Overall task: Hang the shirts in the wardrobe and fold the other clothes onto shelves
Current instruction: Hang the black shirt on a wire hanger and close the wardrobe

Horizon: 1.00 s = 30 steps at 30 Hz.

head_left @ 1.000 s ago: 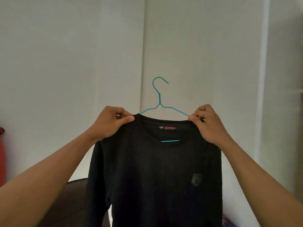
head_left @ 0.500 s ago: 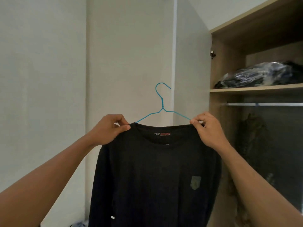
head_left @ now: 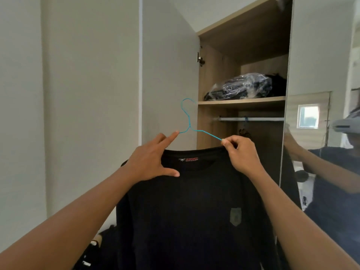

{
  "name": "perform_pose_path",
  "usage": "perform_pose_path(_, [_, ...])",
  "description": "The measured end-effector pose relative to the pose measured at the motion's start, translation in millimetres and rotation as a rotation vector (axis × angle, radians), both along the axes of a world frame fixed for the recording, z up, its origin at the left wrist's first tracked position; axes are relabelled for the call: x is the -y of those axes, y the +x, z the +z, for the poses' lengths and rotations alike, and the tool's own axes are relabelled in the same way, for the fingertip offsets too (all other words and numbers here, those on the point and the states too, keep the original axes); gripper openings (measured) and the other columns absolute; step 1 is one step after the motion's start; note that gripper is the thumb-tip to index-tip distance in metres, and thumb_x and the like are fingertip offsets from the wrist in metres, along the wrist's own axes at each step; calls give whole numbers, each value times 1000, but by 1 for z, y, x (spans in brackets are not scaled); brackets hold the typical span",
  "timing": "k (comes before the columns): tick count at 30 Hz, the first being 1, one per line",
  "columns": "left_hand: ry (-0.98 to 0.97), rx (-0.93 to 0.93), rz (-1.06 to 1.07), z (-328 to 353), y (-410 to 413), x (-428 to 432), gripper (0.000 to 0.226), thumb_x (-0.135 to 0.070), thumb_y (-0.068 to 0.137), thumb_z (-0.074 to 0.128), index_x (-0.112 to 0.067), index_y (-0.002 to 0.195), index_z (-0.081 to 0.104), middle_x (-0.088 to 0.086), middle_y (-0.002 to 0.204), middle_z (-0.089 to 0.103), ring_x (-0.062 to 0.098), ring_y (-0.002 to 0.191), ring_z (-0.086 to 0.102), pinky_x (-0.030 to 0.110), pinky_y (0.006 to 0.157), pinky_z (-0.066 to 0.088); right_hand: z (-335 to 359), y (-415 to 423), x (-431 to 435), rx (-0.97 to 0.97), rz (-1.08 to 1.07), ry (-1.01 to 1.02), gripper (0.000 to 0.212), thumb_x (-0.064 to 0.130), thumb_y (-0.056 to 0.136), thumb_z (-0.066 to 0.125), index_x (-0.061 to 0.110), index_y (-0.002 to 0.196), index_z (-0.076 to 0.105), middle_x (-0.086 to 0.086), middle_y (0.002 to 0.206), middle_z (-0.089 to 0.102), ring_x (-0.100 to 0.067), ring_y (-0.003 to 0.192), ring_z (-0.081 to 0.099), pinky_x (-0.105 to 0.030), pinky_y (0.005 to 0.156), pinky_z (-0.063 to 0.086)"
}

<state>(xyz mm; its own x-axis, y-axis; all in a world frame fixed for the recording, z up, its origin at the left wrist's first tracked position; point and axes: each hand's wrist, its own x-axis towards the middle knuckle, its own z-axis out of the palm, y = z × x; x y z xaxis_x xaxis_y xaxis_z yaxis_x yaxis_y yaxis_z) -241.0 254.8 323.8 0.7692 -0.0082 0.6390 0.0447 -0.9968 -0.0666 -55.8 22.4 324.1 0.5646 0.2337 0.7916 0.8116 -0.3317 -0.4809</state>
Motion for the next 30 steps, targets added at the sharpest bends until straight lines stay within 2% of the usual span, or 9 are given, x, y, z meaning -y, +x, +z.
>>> perform_pose_path(2, [59,24,10,2,22,12,126,-85,60,67,-38,157,1,-7,124,40,12,89,51,31,74,50,-3,14,13,-43,-22,1,17,34,97,58,27,88,70,10,82,66,-16,84,63,-41,75,53])
perform_pose_path(6, [96,39,17,5,64,25,123,-82,59,71,-36,157,12,-5,119,44,9,83,48,26,68,48,-17,42,29,-65,-64,-12,14,33,98,56,33,87,65,10,82,65,-22,85,65,-43,77,53])
perform_pose_path(8, [85,50,11,6,89,28,119,-79,59,72,-36,156,19,-6,116,46,10,80,50,27,65,49,-29,55,33,-38,-49,-32,9,41,98,53,37,96,61,13,90,65,-17,89,64,-45,83,53])
perform_pose_path(9, [79,45,7,7,95,28,117,-79,59,72,-36,156,22,-6,114,47,10,80,51,28,65,50,-34,57,32,-31,-27,-50,16,51,95,51,40,104,59,15,99,65,-14,95,63,-46,87,52])
perform_pose_path(13, [111,2,38,12,140,23,114,-82,58,68,-39,154,25,-9,112,47,11,83,54,31,65,53,-48,78,25,-41,-87,-344,101,96,58,48,45,144,33,13,130,48,-11,125,46,-50,107,38])
perform_pose_path(15, [133,-31,63,21,164,18,115,-82,57,68,-40,154,24,-9,112,47,12,87,54,32,68,53,-50,100,13,-34,-125,-419,122,100,47,48,43,152,20,12,133,42,-13,130,40,-52,108,36])
perform_pose_path(18, [165,-47,81,43,197,3,116,-82,53,70,-41,153,27,-10,109,46,12,88,55,33,70,53,-51,140,-16,-73,-38,-311,118,93,51,58,43,152,20,13,130,41,-13,129,42,-49,107,41])
perform_pose_path(24, [332,-24,198,68,259,-20,119,-84,54,69,-39,154,24,-5,117,48,14,84,53,29,59,42,-43,216,-75,-102,96,-103,107,71,56,79,37,147,34,12,131,48,-7,125,47,-36,107,45])
perform_pose_path(30, [304,7,221,64,332,-37,116,-76,55,77,-37,153,28,-1,123,51,23,98,63,32,63,45,-25,291,-99,-85,124,-161,110,52,59,89,37,152,32,4,141,47,-2,125,45,-29,108,42])
